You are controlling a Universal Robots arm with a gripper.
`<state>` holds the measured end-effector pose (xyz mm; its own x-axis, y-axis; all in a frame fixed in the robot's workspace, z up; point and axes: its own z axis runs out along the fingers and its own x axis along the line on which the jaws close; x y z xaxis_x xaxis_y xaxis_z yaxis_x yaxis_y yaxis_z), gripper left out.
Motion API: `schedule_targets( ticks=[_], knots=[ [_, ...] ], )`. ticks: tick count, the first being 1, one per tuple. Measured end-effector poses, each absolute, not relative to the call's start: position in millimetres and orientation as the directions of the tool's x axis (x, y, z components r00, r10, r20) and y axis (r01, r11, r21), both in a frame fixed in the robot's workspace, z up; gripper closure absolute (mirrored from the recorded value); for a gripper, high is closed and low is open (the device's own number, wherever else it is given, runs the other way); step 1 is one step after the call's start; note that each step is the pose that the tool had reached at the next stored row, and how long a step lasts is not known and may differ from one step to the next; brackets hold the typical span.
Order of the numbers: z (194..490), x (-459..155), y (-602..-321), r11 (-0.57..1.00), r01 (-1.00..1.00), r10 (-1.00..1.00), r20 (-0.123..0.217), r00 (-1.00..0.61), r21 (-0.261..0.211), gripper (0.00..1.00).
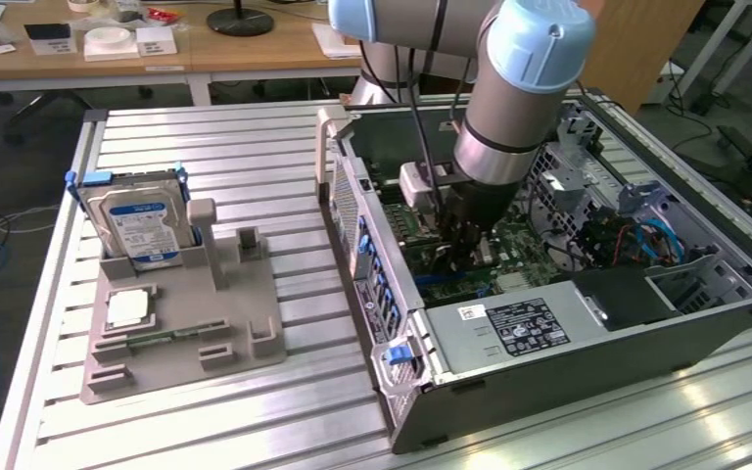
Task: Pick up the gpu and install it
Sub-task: 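Insert the gpu into the slot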
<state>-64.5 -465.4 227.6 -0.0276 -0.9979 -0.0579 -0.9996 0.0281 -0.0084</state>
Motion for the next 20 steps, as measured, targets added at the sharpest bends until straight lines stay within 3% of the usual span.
schedule_targets(
  ticks=[20],
  knots=[
    [223.9, -65.5, -465.4, 0.028, -1.0, -0.998, -0.058, -0.028, -0.008, 0.72]
  ],
)
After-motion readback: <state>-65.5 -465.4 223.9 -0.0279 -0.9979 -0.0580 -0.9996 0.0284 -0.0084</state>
